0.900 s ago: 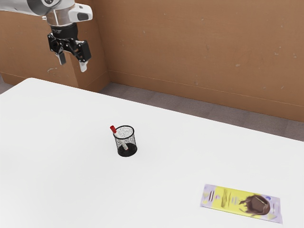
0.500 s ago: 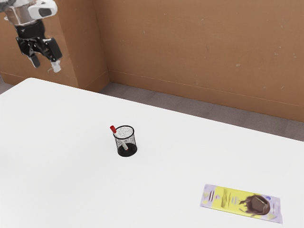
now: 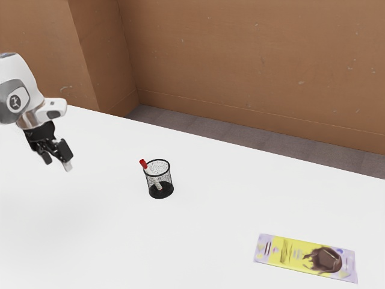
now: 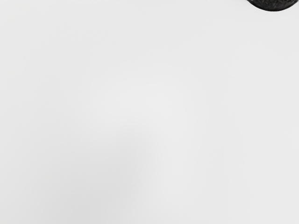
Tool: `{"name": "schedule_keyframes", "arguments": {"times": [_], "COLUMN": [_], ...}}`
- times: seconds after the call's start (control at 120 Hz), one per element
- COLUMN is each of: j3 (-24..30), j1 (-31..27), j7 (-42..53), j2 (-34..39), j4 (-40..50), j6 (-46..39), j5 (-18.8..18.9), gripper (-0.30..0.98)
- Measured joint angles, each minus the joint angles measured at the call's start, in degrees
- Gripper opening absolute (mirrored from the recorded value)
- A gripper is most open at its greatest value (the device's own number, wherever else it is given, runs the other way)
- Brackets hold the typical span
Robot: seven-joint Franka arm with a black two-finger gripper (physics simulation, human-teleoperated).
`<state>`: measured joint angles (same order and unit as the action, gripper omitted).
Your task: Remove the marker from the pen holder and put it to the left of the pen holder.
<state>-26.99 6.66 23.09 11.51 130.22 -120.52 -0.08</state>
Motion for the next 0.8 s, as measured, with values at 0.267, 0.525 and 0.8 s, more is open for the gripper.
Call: {"name": "schedule_keyframes", "arguments": {"times": [0.267, 0.525, 0.8], "j3": [2.55, 12.43, 15.19], "j1": [-0.22, -2.14, -0.21], "j7": [3.27, 3.31, 1.68], "j2": [-7.63, -10.8, -16.26], "j4": [-0.74, -3.29, -4.93], "j6": [-8.98, -16.11, -21.2], "j5": [-10.35, -14.06, -14.55], "gripper": [0.69, 0.69, 0.68]}}
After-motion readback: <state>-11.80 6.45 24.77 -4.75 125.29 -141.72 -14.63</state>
